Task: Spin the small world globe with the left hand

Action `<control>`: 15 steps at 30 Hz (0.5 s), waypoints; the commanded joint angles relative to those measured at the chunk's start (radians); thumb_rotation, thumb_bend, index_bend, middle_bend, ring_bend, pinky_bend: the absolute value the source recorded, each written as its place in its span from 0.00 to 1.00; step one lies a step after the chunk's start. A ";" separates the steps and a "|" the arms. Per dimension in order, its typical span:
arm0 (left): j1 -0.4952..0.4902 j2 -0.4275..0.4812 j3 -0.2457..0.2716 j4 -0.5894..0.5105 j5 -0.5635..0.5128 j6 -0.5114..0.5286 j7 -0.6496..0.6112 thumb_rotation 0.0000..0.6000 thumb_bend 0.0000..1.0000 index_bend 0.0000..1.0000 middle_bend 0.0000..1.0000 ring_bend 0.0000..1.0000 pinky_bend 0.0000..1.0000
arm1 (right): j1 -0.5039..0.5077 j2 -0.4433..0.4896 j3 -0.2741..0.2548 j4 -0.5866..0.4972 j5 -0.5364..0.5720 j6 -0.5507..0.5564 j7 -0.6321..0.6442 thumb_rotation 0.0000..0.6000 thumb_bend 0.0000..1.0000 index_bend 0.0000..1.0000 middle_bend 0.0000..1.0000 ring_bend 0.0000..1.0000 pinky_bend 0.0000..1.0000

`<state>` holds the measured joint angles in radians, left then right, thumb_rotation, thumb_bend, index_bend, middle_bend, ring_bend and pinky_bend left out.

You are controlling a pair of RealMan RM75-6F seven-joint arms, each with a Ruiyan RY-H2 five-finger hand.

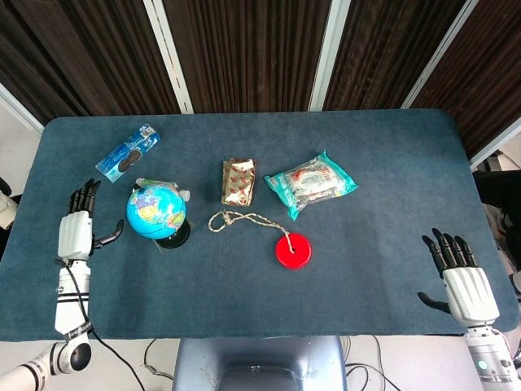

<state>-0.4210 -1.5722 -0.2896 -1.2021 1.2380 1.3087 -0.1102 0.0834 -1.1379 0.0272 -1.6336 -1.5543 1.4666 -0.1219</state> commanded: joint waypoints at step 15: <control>0.313 0.450 0.359 -0.512 0.290 0.187 0.234 1.00 0.34 0.00 0.00 0.00 0.02 | 0.005 -0.003 -0.006 -0.001 -0.010 -0.007 -0.007 1.00 0.15 0.00 0.00 0.00 0.00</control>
<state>-0.1865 -1.1528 0.0071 -1.6935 1.4389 1.4165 0.0261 0.0873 -1.1405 0.0219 -1.6352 -1.5640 1.4607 -0.1291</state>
